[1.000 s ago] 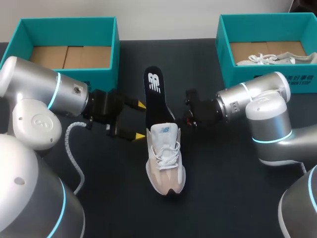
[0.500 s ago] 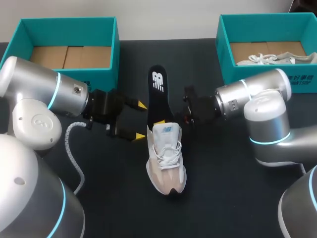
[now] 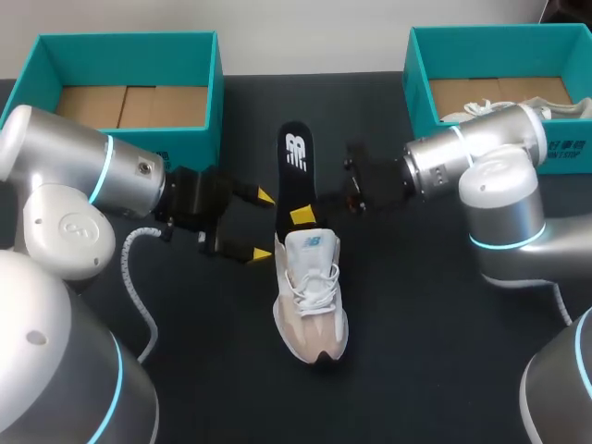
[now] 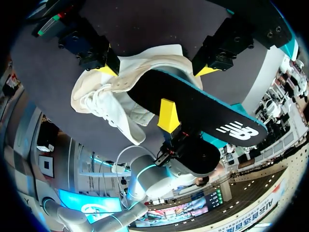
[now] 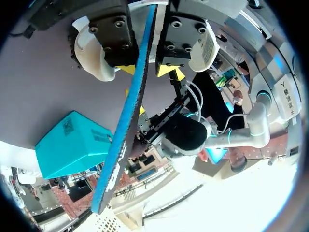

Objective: Take the shoe out of the shoebox, open the shoe tongue, remove and reinsert the insole, then place the shoe into the shoebox

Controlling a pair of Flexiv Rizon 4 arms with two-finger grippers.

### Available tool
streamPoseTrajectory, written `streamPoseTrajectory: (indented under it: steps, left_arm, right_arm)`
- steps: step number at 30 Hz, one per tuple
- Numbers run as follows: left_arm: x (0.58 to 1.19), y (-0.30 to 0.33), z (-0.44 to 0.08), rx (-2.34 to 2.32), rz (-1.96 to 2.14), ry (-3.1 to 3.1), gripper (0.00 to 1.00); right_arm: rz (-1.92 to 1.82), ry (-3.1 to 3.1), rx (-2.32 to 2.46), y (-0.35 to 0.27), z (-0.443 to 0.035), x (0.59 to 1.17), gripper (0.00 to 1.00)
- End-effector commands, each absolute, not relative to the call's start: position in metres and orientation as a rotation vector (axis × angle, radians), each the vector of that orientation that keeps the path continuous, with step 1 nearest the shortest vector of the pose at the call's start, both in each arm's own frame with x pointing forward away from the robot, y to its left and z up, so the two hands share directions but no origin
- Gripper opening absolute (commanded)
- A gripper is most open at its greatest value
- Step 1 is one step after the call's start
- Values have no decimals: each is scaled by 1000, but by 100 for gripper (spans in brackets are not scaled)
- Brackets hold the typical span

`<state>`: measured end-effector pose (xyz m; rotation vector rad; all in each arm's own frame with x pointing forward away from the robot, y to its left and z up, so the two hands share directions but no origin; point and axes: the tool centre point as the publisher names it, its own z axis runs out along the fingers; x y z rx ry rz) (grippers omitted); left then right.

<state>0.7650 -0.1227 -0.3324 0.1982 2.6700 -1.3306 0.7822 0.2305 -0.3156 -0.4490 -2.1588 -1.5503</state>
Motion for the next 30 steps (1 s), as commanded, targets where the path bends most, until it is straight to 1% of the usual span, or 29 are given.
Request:
streamPoseTrajectory:
  steps: [1, 18, 26, 28, 29, 30]
  left_arm:
    - [765, -123, -332, 198, -1325, 2673, 100]
    - [765, -123, -332, 198, -1325, 2673, 100]
    - [765, -123, -332, 198, -1325, 2673, 100]
    - [765, -123, -332, 198, -1325, 2673, 100]
    - [765, -123, -332, 198, -1325, 2673, 100]
    - [765, -123, -332, 198, -1325, 2673, 100]
  right_arm:
    - [-1503, -2149, -436, 230, -320, 788, 0]
    - [-1396, -2027, -554, 235, -346, 738, 0]
    - [-1378, -2053, -578, 232, -340, 739, 0]
    - [-1380, -2077, -566, 231, -335, 743, 16]
    - [-1379, -2079, -564, 231, -334, 745, 17]
    - [-1375, -2092, -555, 231, -332, 747, 22]
